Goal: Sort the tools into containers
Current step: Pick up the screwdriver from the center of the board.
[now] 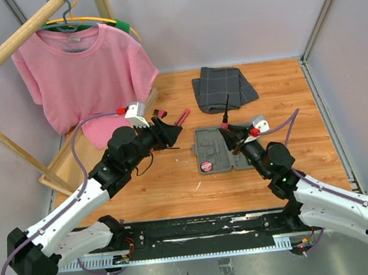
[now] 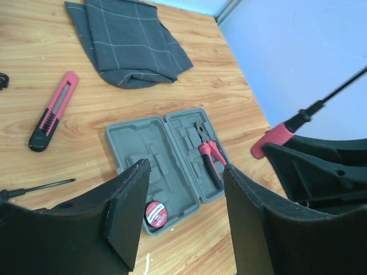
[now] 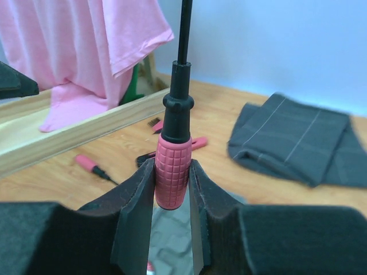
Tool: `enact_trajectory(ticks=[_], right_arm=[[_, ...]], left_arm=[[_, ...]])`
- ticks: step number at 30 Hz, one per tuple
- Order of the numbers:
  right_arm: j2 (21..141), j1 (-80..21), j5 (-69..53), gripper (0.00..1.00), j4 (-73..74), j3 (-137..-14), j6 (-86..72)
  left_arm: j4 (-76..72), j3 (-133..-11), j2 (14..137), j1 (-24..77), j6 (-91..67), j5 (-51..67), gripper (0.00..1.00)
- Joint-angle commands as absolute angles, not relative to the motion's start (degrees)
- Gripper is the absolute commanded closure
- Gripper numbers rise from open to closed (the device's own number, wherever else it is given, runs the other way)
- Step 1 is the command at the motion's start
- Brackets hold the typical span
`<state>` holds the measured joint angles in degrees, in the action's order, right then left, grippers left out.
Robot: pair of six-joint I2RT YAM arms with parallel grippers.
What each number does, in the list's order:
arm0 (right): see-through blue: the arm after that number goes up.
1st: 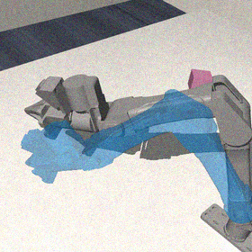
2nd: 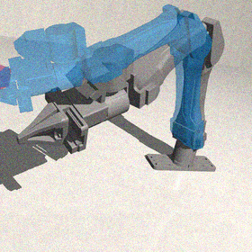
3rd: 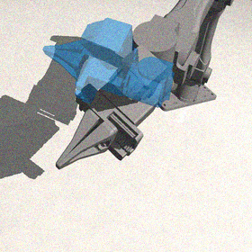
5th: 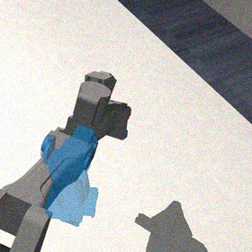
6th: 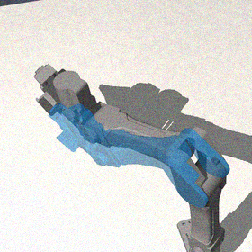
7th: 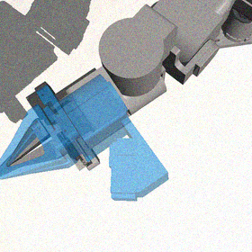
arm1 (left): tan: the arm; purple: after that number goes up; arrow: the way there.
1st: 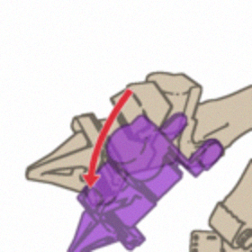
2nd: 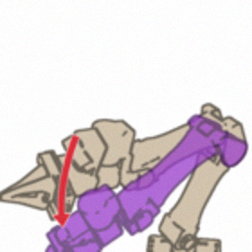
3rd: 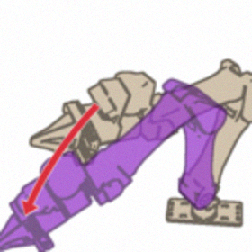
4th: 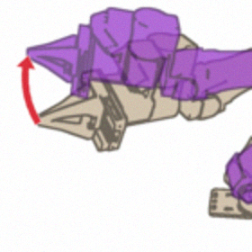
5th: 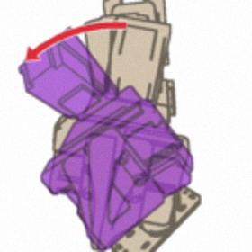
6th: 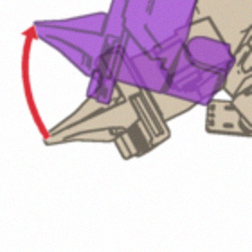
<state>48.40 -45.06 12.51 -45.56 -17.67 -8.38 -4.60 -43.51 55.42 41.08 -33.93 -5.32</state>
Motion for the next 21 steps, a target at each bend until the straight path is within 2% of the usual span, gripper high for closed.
enact_trajectory(ticks=[1,14,21], right_arm=[[44.4,-46.4,11.1,0.99,-44.2,-18.5,11.3],[44.9,-55.4,6.5,0.99,-34.2,-22.4,32.0],[45.7,-61.4,-0.4,0.96,-22.2,-24.3,42.7]], left_arm=[[-2.2,-46.3,53.8,41.1,-32.0,-8.2,0.41],[-0.6,-48.2,53.2,41.0,-28.7,-7.8,0.37],[-1.8,-48.1,53.4,41.0,-26.8,-4.1,0.35]])
